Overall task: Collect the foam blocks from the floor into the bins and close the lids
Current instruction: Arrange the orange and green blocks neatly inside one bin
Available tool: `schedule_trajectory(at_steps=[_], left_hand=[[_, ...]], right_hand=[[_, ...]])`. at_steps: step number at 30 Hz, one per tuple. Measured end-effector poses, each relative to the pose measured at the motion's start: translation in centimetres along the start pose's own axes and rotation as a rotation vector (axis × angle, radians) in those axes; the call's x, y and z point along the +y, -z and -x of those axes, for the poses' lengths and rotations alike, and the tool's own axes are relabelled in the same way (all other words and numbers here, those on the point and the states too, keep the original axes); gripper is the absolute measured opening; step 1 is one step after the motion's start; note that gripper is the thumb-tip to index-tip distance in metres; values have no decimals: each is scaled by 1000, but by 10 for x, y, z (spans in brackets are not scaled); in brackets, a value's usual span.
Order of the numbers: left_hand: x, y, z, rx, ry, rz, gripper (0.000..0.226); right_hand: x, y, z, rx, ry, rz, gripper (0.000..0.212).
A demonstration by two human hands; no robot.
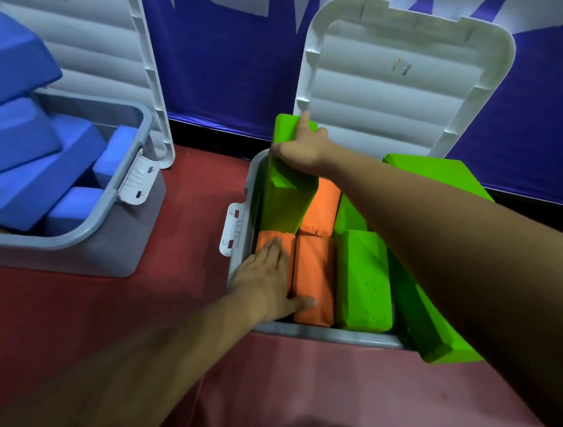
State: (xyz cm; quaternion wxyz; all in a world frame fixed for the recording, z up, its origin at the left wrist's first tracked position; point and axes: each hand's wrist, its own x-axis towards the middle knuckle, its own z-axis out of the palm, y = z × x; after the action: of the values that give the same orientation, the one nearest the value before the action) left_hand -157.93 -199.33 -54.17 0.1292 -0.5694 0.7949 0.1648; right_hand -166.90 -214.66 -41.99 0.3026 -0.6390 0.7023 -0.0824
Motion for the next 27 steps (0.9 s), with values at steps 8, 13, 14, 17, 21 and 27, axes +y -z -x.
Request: schedule_trajectory(at_steps=[8,13,14,17,21,27], left_hand=[[-12,6,-5,7,-97,43,98],[-15,1,-9,33,-103,65,102],[-15,1,-9,39,-107,69,102],[-14,-2,-11,65,-116,62,99],[-17,-2,-9,135,-94,108,95],[-10,-9,-9,114,-88,101,98]], right_hand=[[31,-72,-16,-132,-34,92,87],[37,-59,-30,-201,23,124,97],[44,-57,-32,-201,25,129,96],[53,-73,-30,-201,39,174,94],[47,-96,-31,-158,77,116,88],[103,-62,-38,-174,79,322,80]])
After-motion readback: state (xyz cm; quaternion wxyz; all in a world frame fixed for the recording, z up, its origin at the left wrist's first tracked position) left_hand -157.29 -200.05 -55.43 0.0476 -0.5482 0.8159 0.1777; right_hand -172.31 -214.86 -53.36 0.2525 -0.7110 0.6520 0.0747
